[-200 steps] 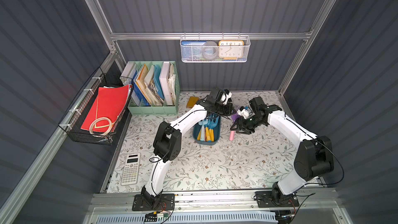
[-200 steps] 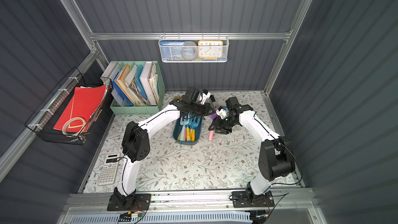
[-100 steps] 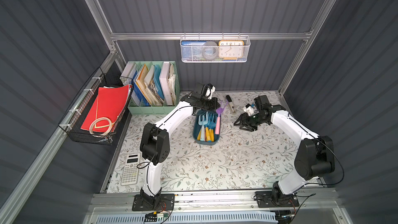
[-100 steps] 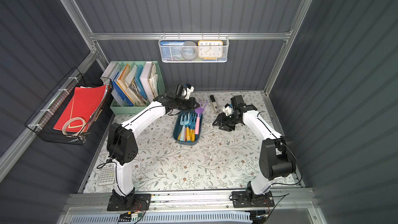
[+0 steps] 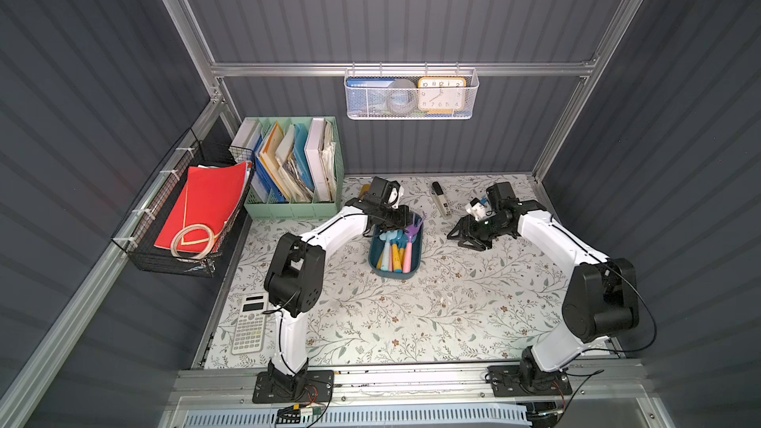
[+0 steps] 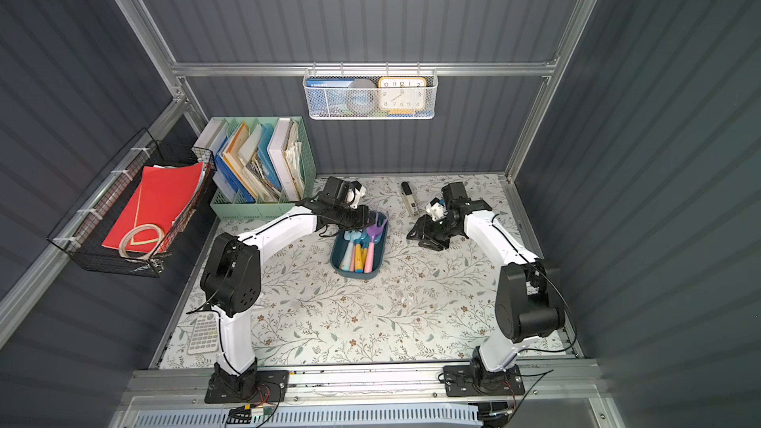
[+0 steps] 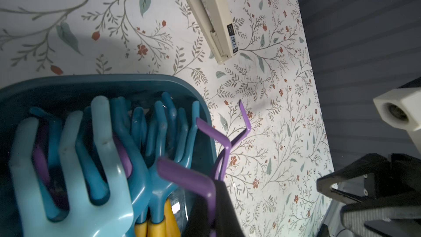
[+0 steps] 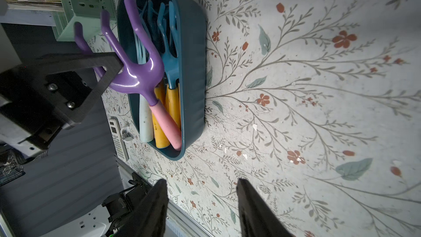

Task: Put the rake into the storage box
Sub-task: Place the rake in the storage box.

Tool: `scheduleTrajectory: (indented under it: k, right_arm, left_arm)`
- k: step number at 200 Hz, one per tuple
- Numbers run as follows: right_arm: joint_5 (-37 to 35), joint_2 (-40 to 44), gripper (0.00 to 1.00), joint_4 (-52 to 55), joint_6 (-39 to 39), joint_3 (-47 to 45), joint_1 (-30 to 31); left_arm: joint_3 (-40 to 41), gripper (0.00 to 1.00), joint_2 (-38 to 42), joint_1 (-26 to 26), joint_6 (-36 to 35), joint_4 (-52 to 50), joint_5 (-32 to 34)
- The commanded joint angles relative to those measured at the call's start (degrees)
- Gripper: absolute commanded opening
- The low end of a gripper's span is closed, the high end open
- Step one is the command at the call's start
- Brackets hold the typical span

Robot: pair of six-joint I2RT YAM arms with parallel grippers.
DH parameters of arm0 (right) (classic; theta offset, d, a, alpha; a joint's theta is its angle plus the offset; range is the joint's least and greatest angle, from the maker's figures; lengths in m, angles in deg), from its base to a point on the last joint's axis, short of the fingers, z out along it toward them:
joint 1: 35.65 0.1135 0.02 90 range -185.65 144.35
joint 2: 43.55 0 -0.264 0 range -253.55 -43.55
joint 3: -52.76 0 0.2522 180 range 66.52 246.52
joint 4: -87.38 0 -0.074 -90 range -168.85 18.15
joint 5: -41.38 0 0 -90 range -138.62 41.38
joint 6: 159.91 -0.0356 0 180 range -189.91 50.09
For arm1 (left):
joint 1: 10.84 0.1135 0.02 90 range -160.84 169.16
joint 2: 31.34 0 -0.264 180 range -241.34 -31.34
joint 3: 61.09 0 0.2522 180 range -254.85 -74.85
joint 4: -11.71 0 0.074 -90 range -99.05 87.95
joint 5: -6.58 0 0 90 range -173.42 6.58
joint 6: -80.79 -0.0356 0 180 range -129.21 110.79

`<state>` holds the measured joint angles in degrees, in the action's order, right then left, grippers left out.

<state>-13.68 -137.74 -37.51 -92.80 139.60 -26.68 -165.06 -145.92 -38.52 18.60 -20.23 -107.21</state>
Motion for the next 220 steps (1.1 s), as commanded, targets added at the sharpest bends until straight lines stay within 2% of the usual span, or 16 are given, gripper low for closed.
scheduleTrajectory:
  k: [1,6,12,25,30,70,94,145,153,165,175,183,211,215,217,220]
  right_arm:
    - [1.0,-0.9,0.53,-0.1,-0.2,-0.7,-0.3]
    - [1.2,-1.0,0.53,-0.1,-0.2,-0.7,-0.3]
    - [1.3,-1.1,0.53,-0.1,-0.2,-0.6,-0.3]
    - [1.4,-1.3,0.53,-0.2,-0.3,-0.7,-0.3]
    - [1.4,-1.3,0.53,-0.2,-0.3,-0.7,-0.3]
    - [-1.0,-1.1,0.53,0.5,-0.6,-0.6,-0.5]
    - [-5.9,0.0,0.52,0.6,-1.8,-0.8,-1.5]
    - [-31.2,8.4,0.52,-4.3,-13.1,-7.9,-10.2]
    - [-36.6,10.3,0.52,-4.7,-14.1,-9.0,-11.4]
    - [-45.3,13.7,0.52,-7.1,-14.5,-11.3,-12.2]
    - [-50.6,16.8,0.52,-11.0,-13.2,-14.2,-12.2]
    - [-53.3,18.9,0.54,-15.8,-11.7,-17.0,-12.1]
    - [-55.3,22.3,0.55,-39.2,-0.6,-30.3,-12.0]
    - [-54.5,22.3,0.76,-42.7,1.7,-32.2,-11.9]
    - [-54.0,22.3,0.93,-44.3,2.7,-32.9,-11.9]
    - [-53.5,22.2,0.98,-46.2,3.8,-34.0,-11.8]
  left_arm:
    - [1.1,0.0,1.6,-0.3,0.6,2.2,0.8]
    - [1.1,0.01,1.6,-0.3,0.6,2.0,0.8]
    - [1.1,0.09,1.6,-0.3,0.7,1.7,0.8]
    - [1.1,0.52,2.0,-0.2,0.7,0.9,0.4]
    - [1.1,0.63,2.2,-0.3,0.7,0.8,0.7]
    - [-0.7,0.99,6.0,-0.2,0.9,-0.4,7.0]
    - [-3.2,1.0,9.4,-1.0,1.0,-2.7,22.5]
    - [5.7,1.0,19.3,-1.6,3.8,-6.8,78.8]
    - [8.4,1.0,20.3,-1.2,1.0,-5.0,86.3]
    - [16.6,1.0,21.3,-0.7,-10.3,6.2,96.1]
    - [23.1,1.0,21.4,0.7,-20.8,18.5,99.2]
    - [25.9,1.0,20.9,2.6,-23.6,21.9,97.9]
    - [29.2,1.0,20.3,11.8,-4.8,15.4,86.2]
    - [30.4,1.0,20.5,12.8,-3.8,17.5,84.6]
    - [31.3,1.0,20.6,13.2,-3.9,18.7,83.8]
    - [32.8,1.0,20.8,13.8,-4.4,21.5,82.7]
